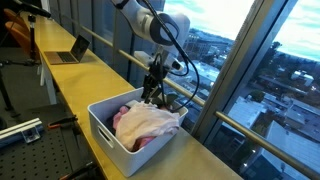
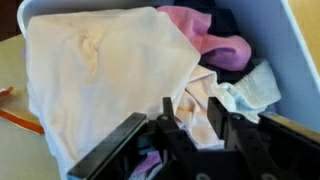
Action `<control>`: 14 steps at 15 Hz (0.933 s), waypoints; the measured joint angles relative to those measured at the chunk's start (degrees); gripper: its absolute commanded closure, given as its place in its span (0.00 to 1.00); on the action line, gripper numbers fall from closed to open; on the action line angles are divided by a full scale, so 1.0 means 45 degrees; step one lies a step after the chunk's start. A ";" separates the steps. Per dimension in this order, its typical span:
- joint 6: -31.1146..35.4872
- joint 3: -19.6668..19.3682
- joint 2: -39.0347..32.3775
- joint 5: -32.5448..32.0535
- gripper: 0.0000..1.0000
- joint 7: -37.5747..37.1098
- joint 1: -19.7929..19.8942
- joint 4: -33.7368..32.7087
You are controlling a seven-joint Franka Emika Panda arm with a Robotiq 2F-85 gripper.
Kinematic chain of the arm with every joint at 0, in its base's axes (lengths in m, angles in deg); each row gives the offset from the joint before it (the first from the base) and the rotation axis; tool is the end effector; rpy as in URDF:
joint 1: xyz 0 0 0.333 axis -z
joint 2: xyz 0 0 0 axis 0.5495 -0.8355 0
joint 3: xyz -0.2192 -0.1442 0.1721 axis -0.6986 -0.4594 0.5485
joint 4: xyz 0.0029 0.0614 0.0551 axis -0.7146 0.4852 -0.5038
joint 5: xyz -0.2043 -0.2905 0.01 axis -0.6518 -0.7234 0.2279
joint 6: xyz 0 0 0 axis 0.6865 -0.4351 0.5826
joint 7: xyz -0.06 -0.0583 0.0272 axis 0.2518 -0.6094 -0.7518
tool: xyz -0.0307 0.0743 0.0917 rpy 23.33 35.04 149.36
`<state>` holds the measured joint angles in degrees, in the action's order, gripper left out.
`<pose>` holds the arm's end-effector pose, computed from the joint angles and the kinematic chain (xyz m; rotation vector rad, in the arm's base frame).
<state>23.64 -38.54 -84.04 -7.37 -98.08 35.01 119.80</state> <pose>0.6035 -0.0347 0.3143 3.0425 -0.3179 -0.4091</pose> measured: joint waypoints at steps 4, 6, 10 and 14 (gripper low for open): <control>0.1161 -0.0163 0.1631 -0.0009 0.01 0.0012 0.0006 0.2829; 0.1761 -0.0259 0.2568 -0.0094 0.35 0.0012 0.0007 0.4240; 0.3501 -0.0493 0.4170 -0.0980 0.59 0.0012 0.0008 0.6225; 0.5596 -0.0518 0.5171 -0.1730 0.88 0.0012 0.0008 0.7019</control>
<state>48.82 -40.87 -60.77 -15.16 -98.03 35.05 151.39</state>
